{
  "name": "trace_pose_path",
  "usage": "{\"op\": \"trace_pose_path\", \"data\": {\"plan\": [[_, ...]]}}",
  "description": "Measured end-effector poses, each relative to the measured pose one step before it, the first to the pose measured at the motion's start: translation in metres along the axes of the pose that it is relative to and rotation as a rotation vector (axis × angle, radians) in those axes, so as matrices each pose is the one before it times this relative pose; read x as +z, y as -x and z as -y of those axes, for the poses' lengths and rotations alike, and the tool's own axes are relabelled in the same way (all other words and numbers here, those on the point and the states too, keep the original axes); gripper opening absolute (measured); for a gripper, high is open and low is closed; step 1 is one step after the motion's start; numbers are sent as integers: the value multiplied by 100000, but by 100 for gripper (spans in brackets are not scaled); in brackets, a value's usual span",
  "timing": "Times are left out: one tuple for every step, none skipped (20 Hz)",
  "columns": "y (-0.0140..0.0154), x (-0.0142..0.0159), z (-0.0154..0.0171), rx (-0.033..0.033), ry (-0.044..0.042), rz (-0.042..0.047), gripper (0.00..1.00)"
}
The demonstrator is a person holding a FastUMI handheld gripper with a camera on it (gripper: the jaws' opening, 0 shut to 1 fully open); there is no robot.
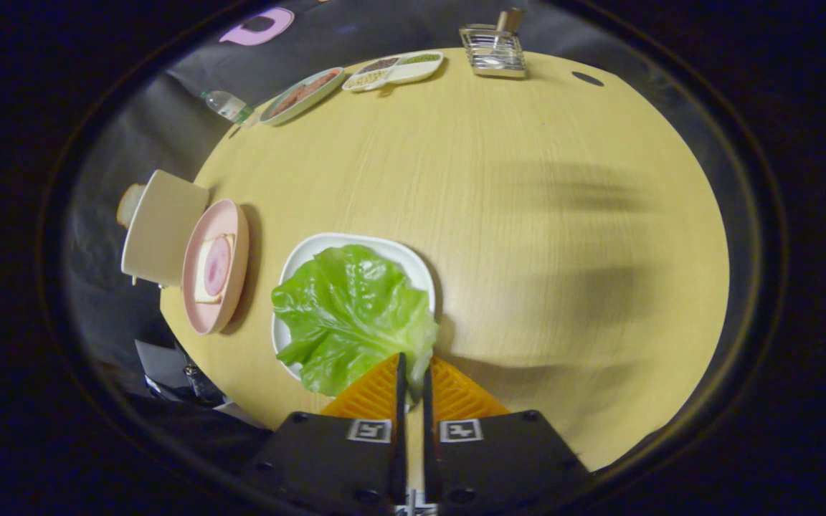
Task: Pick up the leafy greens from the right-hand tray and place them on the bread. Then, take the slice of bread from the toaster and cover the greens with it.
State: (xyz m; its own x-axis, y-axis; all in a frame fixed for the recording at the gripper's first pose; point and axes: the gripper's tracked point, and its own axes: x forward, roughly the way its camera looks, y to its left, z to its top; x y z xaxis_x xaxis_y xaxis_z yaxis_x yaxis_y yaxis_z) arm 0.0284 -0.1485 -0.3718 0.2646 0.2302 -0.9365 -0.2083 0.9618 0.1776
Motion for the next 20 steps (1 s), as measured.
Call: {"op": "trace_pose_path", "data": {"plan": [[204, -33, 111, -847, 1665, 348, 17], [39, -44, -32, -1218, 1916, 798, 14], [90, -76, 73, -1634, 1681, 704, 10], [-8, 50, 132, -1942, 2014, 1057, 10], [-63, 332, 187, -2157, 2752, 1763, 9], [-39, 178, 687, -4018, 1875, 1304, 8], [220, 134, 75, -2212, 2210, 1318, 7], [485, 109, 31, -1729, 1506, 1453, 6], [247, 185, 56, -1415, 958, 1113, 5], [279, 113, 9, -1149, 1333, 1450, 4], [287, 261, 104, -1604, 1910, 1673, 4], [266, 216, 166, -1843, 2513, 1234, 4], [118, 138, -46, -1307, 2424, 280, 4], [122, -74, -76, -1020, 1731, 100, 4], [53, -186, 0, -1115, 1517, -539, 4], [56, -215, 140, -1513, 1309, -363, 4], [-51, -31, 212, -2010, 1230, -30, 4], [-69, 24, 269, -2230, 1563, 51, 4], [3, -16, 306, -2750, 1915, 208, 4], [-48, 67, 396, -3306, 2355, 497, 4]]}}
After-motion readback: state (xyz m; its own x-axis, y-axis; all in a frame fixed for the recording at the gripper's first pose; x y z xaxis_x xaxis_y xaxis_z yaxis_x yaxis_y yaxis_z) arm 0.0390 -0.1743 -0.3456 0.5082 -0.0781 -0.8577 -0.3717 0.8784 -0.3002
